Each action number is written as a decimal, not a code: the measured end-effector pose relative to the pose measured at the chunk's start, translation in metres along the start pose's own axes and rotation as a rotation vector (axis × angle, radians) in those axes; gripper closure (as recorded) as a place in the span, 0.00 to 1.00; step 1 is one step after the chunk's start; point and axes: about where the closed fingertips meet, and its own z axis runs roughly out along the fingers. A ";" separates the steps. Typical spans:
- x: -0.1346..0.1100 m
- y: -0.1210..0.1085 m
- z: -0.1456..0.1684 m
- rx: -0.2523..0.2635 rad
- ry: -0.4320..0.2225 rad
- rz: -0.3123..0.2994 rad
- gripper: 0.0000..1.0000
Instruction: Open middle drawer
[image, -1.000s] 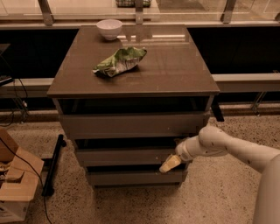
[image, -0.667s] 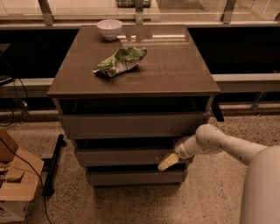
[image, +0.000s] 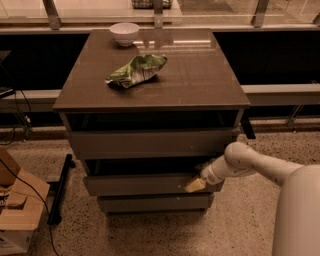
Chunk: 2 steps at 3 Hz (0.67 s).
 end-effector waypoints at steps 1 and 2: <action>-0.003 0.001 -0.004 0.000 0.000 0.000 0.62; -0.003 0.001 -0.004 0.000 0.000 0.000 0.66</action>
Offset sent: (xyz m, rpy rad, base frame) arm -0.3812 0.0323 0.1173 -0.2240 0.5281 0.0450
